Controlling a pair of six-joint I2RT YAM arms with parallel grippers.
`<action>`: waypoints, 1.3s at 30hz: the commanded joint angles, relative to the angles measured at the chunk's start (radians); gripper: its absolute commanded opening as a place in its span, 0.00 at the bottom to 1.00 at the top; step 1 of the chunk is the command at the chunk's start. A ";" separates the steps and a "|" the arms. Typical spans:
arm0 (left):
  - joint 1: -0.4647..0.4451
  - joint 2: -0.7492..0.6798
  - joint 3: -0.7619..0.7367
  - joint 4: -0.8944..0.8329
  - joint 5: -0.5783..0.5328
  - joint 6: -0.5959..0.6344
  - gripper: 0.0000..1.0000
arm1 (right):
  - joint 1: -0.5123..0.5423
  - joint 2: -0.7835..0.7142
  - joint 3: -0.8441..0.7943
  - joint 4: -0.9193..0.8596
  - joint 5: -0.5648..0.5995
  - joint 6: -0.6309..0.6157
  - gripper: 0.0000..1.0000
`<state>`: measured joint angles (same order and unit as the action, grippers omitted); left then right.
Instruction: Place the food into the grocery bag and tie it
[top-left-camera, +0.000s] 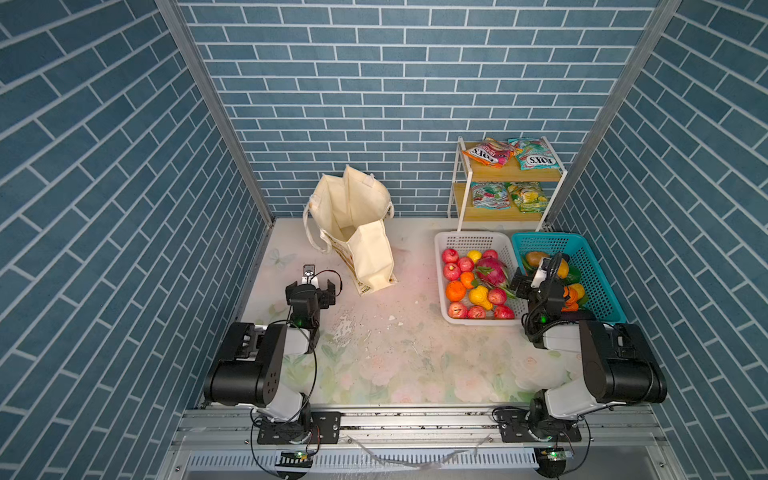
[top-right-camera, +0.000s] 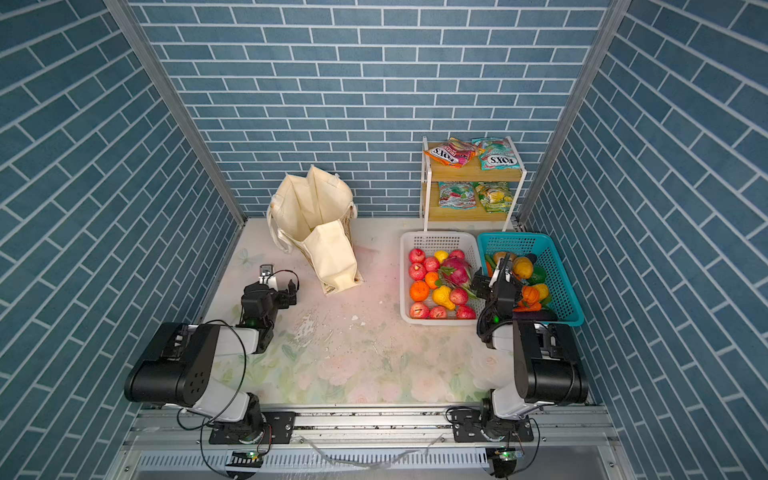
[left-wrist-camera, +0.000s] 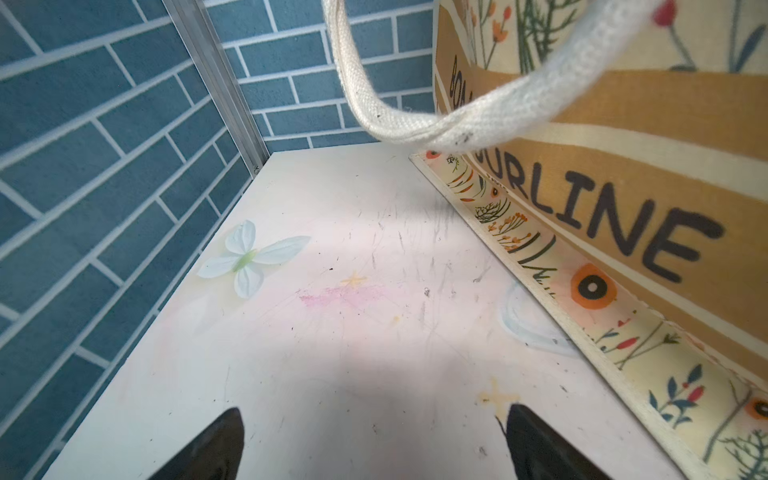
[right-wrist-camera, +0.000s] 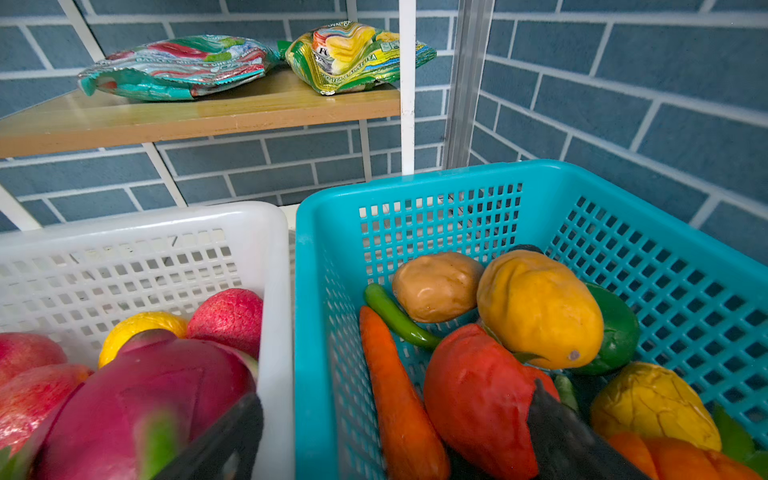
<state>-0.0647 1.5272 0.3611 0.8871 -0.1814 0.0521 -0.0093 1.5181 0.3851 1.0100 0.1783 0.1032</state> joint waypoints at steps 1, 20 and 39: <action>0.003 0.002 0.018 -0.004 0.007 0.008 1.00 | 0.003 0.025 -0.011 -0.100 -0.010 -0.051 0.99; 0.003 0.002 0.019 -0.004 0.005 0.009 1.00 | 0.003 0.026 -0.012 -0.099 -0.010 -0.051 0.99; -0.045 -0.370 0.078 -0.406 -0.182 -0.039 0.92 | -0.018 -0.201 0.072 -0.431 0.025 0.011 0.82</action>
<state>-0.0910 1.3106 0.3759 0.7078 -0.2485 0.0525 -0.0257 1.4330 0.4034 0.8677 0.1574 0.1009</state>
